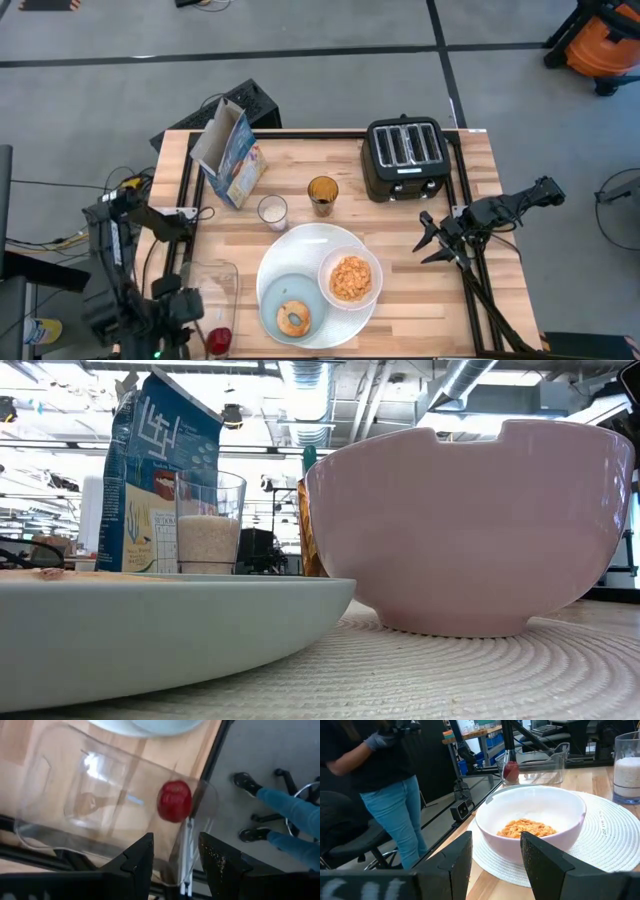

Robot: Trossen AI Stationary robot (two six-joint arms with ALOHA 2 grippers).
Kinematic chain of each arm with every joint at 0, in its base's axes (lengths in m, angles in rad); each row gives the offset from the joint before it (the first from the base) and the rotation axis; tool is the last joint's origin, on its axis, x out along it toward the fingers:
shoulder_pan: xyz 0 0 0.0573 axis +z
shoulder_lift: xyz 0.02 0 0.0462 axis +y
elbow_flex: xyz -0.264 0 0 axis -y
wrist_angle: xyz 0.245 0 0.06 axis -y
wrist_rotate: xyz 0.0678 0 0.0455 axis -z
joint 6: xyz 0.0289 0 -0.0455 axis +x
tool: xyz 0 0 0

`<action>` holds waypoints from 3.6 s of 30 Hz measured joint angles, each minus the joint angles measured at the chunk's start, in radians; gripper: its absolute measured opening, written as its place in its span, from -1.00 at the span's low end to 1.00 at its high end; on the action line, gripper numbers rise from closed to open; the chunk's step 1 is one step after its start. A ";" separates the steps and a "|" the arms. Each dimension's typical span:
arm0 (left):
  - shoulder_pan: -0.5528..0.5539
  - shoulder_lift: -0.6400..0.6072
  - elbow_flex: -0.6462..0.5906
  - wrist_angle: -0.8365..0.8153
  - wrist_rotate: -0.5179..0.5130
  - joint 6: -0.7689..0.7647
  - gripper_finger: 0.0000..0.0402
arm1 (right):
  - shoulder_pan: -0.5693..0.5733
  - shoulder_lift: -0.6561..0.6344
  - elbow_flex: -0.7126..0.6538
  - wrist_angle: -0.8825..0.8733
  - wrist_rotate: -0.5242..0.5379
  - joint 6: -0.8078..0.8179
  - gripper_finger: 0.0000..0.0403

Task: Arrange a breakfast setting
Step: Put the red apple on the blue plate

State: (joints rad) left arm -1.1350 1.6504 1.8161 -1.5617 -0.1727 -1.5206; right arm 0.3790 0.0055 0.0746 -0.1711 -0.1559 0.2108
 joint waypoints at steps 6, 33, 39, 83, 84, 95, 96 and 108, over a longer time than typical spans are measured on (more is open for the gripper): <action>-0.073 0.002 -0.054 0.104 -0.049 -0.037 -0.30 | 0.000 0.000 -0.001 0.000 0.000 0.000 -0.05; -0.124 0.001 -0.217 0.274 -0.125 -0.262 -0.29 | 0.000 0.000 -0.002 -0.001 0.000 0.000 -0.05; -0.114 0.003 -0.226 0.253 -0.136 -0.290 -0.14 | 0.000 0.000 -0.002 -0.001 -0.001 0.000 -0.05; -0.066 0.143 -0.434 0.471 -0.188 -0.279 0.99 | 0.000 0.000 -0.002 -0.001 0.000 0.000 -0.05; -0.066 0.143 -0.452 0.493 -0.182 -0.283 0.99 | 0.000 0.000 -0.002 -0.001 -0.001 0.000 -0.05; -0.065 0.143 -0.612 0.748 -0.171 -0.299 0.99 | 0.000 0.000 -0.002 0.000 -0.001 0.000 -0.05; -0.065 0.143 -0.617 0.752 -0.167 -0.301 0.99 | 0.000 0.000 -0.002 -0.001 -0.001 0.000 -0.05; -0.063 0.143 -0.627 0.761 -0.152 -0.308 0.81 | 0.000 0.000 -0.002 -0.001 -0.001 0.000 -0.05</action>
State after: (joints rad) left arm -1.1984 1.7935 1.1889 -0.8006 -0.3245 -1.8291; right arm 0.3787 0.0051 0.0727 -0.1718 -0.1566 0.2104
